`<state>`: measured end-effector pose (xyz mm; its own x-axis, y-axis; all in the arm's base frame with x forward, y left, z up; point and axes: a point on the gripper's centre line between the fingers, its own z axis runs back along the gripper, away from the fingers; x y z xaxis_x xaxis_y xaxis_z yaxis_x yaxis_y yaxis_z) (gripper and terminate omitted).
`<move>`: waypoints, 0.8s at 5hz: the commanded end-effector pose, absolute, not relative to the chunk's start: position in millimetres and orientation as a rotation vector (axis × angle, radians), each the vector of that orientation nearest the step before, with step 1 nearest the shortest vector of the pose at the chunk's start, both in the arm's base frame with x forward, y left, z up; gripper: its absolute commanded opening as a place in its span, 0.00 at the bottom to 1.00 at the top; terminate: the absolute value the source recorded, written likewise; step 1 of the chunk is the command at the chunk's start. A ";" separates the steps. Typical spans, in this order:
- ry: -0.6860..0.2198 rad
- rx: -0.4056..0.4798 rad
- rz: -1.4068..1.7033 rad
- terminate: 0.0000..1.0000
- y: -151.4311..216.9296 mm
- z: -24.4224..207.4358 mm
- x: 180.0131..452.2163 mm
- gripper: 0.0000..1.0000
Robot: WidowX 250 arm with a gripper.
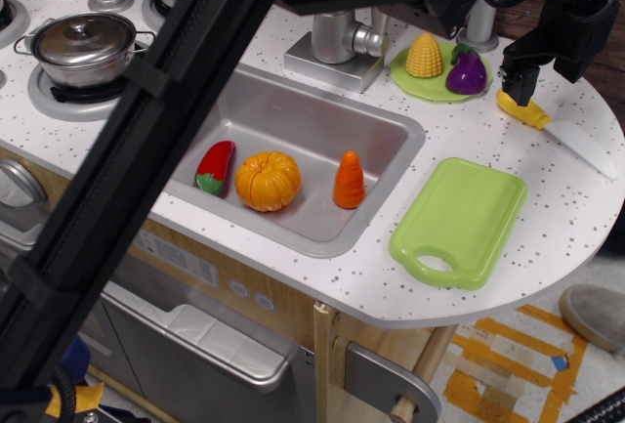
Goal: Put knife on cutting board
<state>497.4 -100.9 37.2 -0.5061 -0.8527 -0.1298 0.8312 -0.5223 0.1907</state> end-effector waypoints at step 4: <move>-0.137 0.232 -2.105 0.00 -99.3 29.6 500.5 0.00</move>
<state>492.8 -97.1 6.1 -0.5055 -0.8581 -0.0901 0.8469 -0.5134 0.1388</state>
